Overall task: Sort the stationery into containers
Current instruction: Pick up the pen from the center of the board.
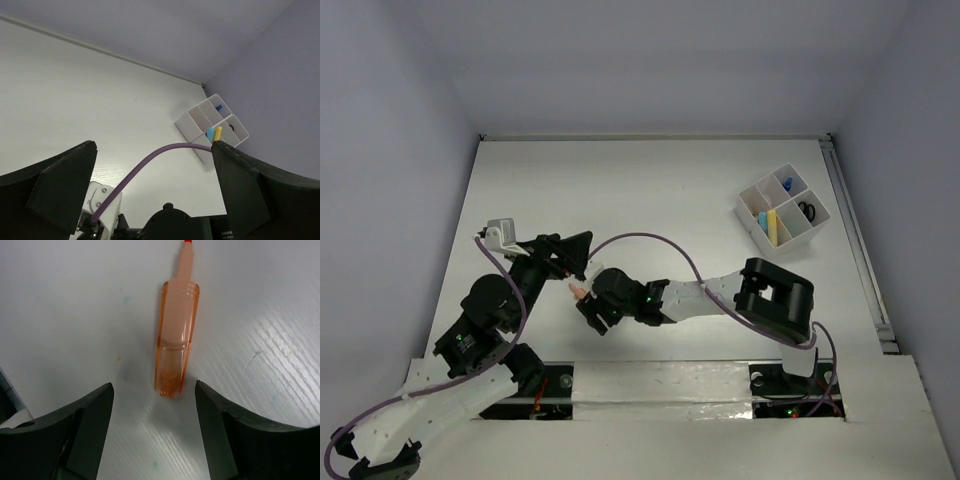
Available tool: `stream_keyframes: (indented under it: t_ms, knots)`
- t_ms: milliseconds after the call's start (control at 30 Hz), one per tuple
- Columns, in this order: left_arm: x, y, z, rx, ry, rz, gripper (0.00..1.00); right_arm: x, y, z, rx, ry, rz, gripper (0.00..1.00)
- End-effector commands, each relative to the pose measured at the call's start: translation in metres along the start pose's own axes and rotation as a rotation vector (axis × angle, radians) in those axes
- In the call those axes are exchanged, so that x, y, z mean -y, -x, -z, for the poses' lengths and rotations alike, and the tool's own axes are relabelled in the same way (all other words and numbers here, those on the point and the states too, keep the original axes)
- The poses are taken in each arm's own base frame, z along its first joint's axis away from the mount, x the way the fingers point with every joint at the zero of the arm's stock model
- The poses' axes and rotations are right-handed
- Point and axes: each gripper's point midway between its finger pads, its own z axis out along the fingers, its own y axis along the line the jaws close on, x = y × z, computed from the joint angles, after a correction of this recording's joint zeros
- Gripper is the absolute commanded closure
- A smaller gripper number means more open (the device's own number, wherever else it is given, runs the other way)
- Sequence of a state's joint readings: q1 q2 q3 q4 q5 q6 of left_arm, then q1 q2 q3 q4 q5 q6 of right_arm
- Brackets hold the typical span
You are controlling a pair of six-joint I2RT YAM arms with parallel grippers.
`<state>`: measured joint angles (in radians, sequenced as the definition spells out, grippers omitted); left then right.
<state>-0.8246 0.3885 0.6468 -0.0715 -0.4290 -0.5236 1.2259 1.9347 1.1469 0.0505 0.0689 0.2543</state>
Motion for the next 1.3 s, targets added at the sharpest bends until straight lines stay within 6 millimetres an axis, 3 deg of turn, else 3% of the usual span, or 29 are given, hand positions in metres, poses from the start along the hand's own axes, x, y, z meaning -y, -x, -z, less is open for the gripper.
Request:
stream_keyframes:
  t_ms: [0, 67, 133, 267, 367, 400, 467, 500, 600, 633, 733, 767, 967, 1133, 1267]
  knots:
    - [0.000, -0.001, -0.006, 0.020, 0.016, 0.039, 0.01, 0.005, 0.000, -0.014, 0.011, -0.060, 0.008, 0.29]
    - [-0.003, -0.003, -0.007, 0.016, 0.030, 0.044, 0.01, 0.008, -0.002, -0.019, 0.025, -0.073, -0.002, 0.32]
    - [-0.008, -0.005, -0.007, 0.018, 0.049, 0.043, 0.01, 0.008, -0.007, -0.022, 0.013, -0.094, 0.005, 0.47]
    - [-0.014, -0.005, -0.007, 0.029, 0.081, 0.049, 0.01, 0.016, -0.014, -0.024, 0.007, -0.133, -0.011, 0.63]
    - [-0.017, -0.007, -0.010, 0.026, 0.100, 0.043, 0.01, 0.023, -0.015, -0.018, 0.017, -0.170, -0.023, 0.75]
    - [-0.017, -0.010, -0.012, 0.018, 0.106, 0.040, 0.01, 0.024, -0.010, -0.013, 0.031, -0.177, -0.034, 0.89]
    - [-0.015, -0.013, -0.015, 0.008, 0.100, 0.042, 0.01, 0.032, -0.009, -0.005, 0.057, -0.217, -0.045, 0.98]
    - [-0.015, -0.017, -0.017, 0.000, 0.102, 0.044, 0.01, 0.031, 0.002, 0.005, 0.094, -0.219, -0.068, 1.00]
    - [-0.012, -0.023, -0.020, -0.016, 0.088, 0.057, 0.01, 0.042, 0.007, 0.025, 0.147, -0.267, -0.097, 1.00]
    - [-0.008, -0.024, -0.022, -0.016, 0.067, 0.074, 0.01, 0.048, 0.025, 0.042, 0.203, -0.280, -0.122, 1.00]
    - [-0.004, -0.035, -0.027, -0.048, 0.049, 0.082, 0.01, 0.056, 0.028, 0.064, 0.250, -0.289, -0.145, 1.00]
    - [-0.003, -0.038, -0.028, -0.056, 0.045, 0.085, 0.01, 0.055, 0.040, 0.079, 0.290, -0.283, -0.152, 1.00]
    - [-0.001, -0.082, -0.038, -0.155, 0.006, 0.131, 0.07, 0.070, 0.048, 0.117, 0.360, -0.330, -0.176, 1.00]
    - [-0.006, -0.109, -0.043, -0.203, -0.002, 0.147, 0.17, 0.075, 0.048, 0.129, 0.372, -0.337, -0.191, 1.00]
    - [-0.005, -0.119, -0.048, -0.221, -0.014, 0.141, 0.21, 0.079, 0.052, 0.135, 0.377, -0.344, -0.197, 1.00]
